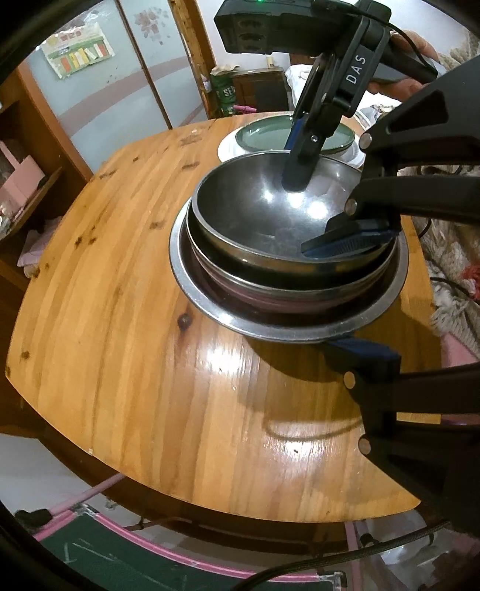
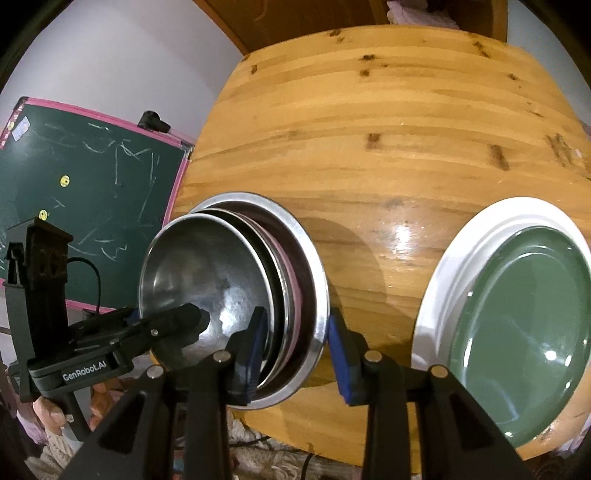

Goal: Organize plates and bowls

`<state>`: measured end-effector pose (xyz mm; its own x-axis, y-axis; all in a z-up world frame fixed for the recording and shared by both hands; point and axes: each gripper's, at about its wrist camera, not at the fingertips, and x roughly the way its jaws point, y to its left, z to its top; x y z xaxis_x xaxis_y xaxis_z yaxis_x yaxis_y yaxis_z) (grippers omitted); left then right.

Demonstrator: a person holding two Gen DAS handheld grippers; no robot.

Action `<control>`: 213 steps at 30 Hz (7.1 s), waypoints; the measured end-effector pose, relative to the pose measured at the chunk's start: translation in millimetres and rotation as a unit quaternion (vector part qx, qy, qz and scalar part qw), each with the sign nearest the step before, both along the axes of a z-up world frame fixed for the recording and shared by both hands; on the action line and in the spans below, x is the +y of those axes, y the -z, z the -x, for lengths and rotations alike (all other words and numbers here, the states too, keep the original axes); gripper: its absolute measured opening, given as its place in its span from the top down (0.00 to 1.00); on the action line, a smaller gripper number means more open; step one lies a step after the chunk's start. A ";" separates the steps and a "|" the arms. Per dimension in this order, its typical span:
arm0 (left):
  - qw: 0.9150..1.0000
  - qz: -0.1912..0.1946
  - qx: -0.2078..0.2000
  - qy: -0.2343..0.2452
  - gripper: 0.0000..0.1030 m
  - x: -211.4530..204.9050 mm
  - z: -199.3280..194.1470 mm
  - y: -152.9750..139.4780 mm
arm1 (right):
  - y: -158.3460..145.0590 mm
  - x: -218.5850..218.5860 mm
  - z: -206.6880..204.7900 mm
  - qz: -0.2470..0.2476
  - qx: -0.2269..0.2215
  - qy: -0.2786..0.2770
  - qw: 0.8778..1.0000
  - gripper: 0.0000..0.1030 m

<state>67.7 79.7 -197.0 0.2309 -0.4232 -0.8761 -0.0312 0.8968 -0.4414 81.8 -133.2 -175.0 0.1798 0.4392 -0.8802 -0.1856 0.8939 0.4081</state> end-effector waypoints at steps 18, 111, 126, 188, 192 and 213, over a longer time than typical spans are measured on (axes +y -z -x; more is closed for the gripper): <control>0.996 0.012 -0.051 0.077 0.62 -113.5 7.5 -56.9 | -49.1 -117.5 47.9 -0.009 -0.045 0.107 0.993 0.69; 0.972 -0.106 -0.158 0.134 0.01 -222.0 47.4 -116.9 | -67.5 -195.8 69.1 0.046 -0.126 0.158 0.978 0.69; 0.955 -0.165 -0.245 0.025 0.01 -198.8 78.3 -179.6 | -121.5 -165.6 98.8 0.064 -0.206 0.131 0.968 0.68; 0.922 -0.247 -0.292 -0.060 0.01 -206.3 111.5 -219.9 | -176.0 -152.8 131.0 0.115 -0.296 0.153 0.936 0.51; 0.922 -0.247 -0.292 -0.061 0.01 -205.2 111.2 -219.8 | -177.3 -152.3 131.4 0.114 -0.297 0.153 0.936 0.51; 0.927 -0.242 -0.281 -0.061 0.01 -203.6 112.2 -220.5 | -179.8 -153.4 129.6 0.114 -0.292 0.153 0.937 0.51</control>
